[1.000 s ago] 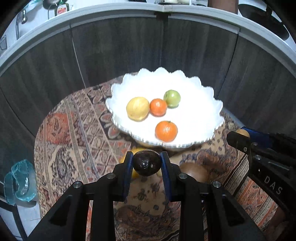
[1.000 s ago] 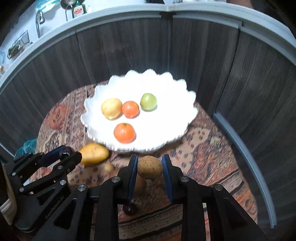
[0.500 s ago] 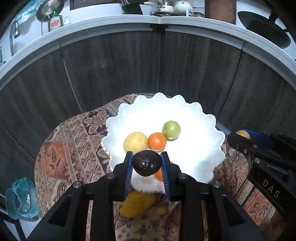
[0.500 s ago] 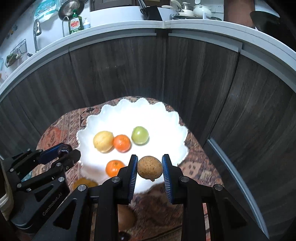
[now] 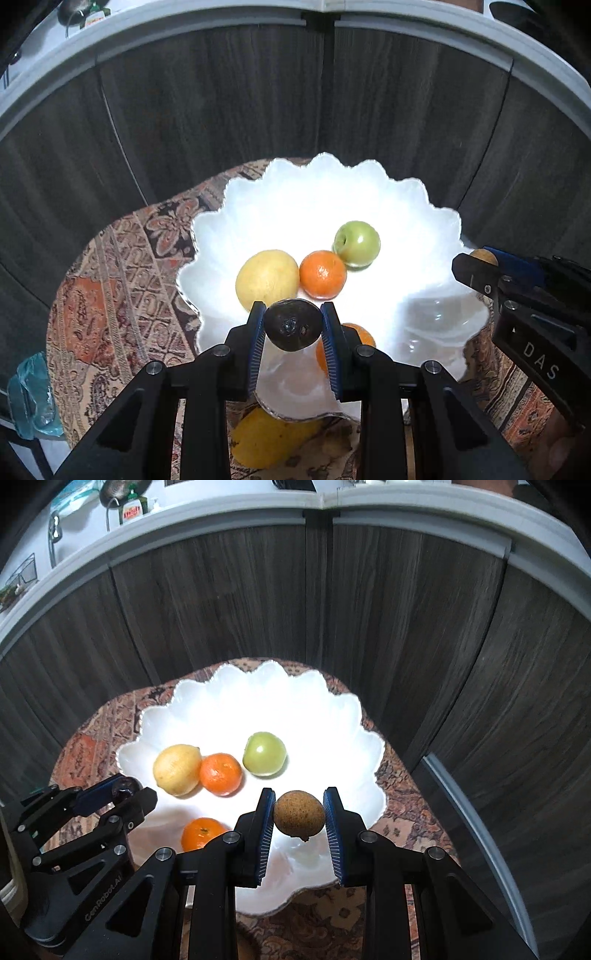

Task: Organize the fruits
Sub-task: 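Carry the cherry and small brown fruit over the white bowl with both tools, then lower both fruits into the bowl and open both tools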

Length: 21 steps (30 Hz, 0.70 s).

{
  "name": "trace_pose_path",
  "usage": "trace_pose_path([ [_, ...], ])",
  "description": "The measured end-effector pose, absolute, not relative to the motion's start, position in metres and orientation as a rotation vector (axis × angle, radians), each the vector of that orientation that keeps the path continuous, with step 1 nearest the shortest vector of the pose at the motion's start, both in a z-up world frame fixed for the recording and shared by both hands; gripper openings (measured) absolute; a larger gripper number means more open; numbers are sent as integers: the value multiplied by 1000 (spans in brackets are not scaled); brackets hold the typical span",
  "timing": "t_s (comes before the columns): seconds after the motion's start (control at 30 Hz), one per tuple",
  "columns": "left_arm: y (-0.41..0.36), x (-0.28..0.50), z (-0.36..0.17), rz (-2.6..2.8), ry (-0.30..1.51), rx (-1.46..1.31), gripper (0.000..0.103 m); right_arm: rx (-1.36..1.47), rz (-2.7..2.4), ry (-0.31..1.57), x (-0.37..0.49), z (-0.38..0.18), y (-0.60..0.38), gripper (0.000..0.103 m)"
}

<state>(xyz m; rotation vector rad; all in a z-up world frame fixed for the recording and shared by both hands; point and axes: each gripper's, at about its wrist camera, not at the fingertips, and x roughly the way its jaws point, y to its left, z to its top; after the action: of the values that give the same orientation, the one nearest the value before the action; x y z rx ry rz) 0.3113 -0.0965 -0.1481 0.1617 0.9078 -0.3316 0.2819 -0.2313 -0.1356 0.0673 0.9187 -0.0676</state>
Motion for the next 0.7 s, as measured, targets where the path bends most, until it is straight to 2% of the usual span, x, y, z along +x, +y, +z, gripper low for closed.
trace_pose_path([
  [0.2,-96,314,-157,-318,926,180,30,75,-62,951,288,-150,-233,28],
  [0.27,-95,314,-158,-312,928,185,35,69,-72,945,288,-150,-234,29],
  [0.33,-94,314,-157,-303,924,184,48,55,-82,933,287,-148,-233,39],
  [0.37,-94,313,-157,-295,920,186,50,46,-89,926,287,-147,-233,41],
  [0.43,-92,313,-155,-291,918,178,58,39,-103,911,285,-143,-233,58],
  [0.53,-87,310,-150,-265,900,169,69,25,-134,886,281,-137,-233,77],
  [0.63,-85,307,-143,-244,874,172,83,19,-153,872,279,-131,-234,83],
  [0.7,-83,303,-137,-233,858,180,85,19,-159,868,277,-129,-234,85],
])
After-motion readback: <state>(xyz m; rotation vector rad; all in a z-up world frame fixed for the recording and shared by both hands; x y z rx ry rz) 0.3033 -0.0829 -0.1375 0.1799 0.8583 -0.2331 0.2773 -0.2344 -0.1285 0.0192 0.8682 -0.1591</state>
